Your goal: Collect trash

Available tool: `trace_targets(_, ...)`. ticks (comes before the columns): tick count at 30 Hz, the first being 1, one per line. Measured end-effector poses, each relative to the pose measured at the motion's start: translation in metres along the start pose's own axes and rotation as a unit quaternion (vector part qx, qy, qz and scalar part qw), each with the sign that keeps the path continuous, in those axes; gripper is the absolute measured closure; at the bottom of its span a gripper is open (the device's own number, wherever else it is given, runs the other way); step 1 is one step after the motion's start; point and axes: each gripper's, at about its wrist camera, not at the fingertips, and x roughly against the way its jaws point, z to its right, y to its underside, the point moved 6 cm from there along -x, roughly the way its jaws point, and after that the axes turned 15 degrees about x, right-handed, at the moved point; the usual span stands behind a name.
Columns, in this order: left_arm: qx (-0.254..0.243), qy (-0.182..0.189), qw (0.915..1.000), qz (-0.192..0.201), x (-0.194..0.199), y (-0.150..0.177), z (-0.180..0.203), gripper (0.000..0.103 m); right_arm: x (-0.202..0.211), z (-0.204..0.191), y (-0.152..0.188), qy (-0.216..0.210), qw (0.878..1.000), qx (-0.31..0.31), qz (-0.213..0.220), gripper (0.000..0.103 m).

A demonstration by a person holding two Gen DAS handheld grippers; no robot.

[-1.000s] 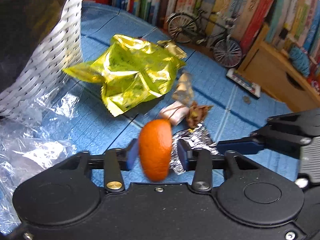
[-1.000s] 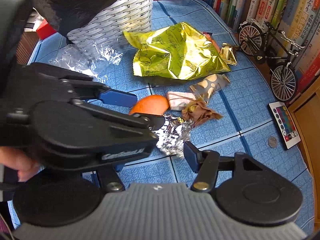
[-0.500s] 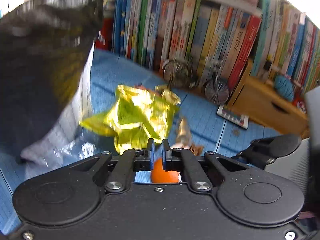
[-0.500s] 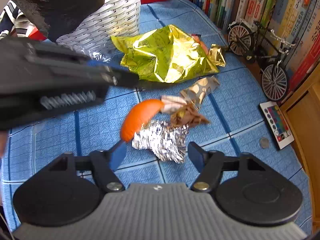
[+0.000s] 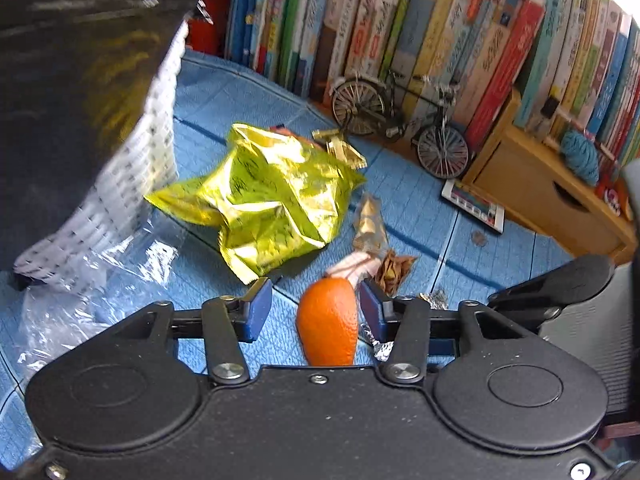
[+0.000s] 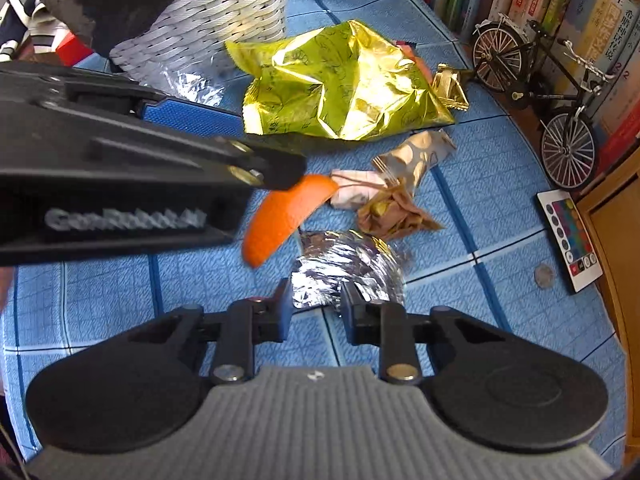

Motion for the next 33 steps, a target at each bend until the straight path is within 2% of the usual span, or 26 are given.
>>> trace_targets(3, -0.001, 0.0, 0.9999, -0.013, -0.01, 0.006, 0.001, 0.05, 0.005, 0.003, 0.001, 0.003, 1.0, -0.005, 0.005, 0.077)
trace_targets(8, 0.012, -0.006, 0.9992, -0.037, -0.027, 0.015, -0.001, 0.05, 0.01, 0.012, 0.003, 0.008, 1.0, -0.014, 0.008, 0.081)
trace_targets(11, 0.024, 0.002, 0.9979, -0.059, -0.032, 0.018, -0.003, 0.061, 0.014, 0.02, 0.005, 0.009, 1.0, -0.013, 0.009, 0.082)
trace_targets(12, 0.022, -0.001, 0.9981, -0.057, -0.033, 0.019, -0.004, 0.067, 0.016, 0.023, 0.006, 0.011, 1.0, -0.016, 0.012, 0.082)
trace_targets(15, -0.001, -0.008, 0.9987, -0.051, -0.033, 0.022, -0.001, 0.068, 0.02, 0.033, 0.007, 0.018, 0.999, -0.029, 0.017, 0.082)
trace_targets(20, -0.007, -0.006, 0.999, -0.044, -0.029, 0.022, 0.0, 0.069, 0.019, 0.044, 0.011, 0.022, 0.999, -0.044, 0.016, 0.081)
trace_targets(28, -0.025, -0.003, 0.9997, -0.005, -0.01, 0.01, 0.006, 0.069, 0.021, 0.042, 0.009, 0.015, 0.999, -0.042, 0.019, 0.08)
trace_targets(31, -0.031, -0.003, 0.9995, 0.002, -0.004, 0.008, 0.006, 0.069, 0.02, 0.042, 0.01, 0.018, 0.999, -0.045, 0.02, 0.074)
trace_targets(33, -0.032, -0.002, 0.9995, 0.002, -0.002, 0.007, 0.006, 0.069, 0.018, 0.044, 0.013, 0.026, 0.998, -0.05, 0.018, 0.052)
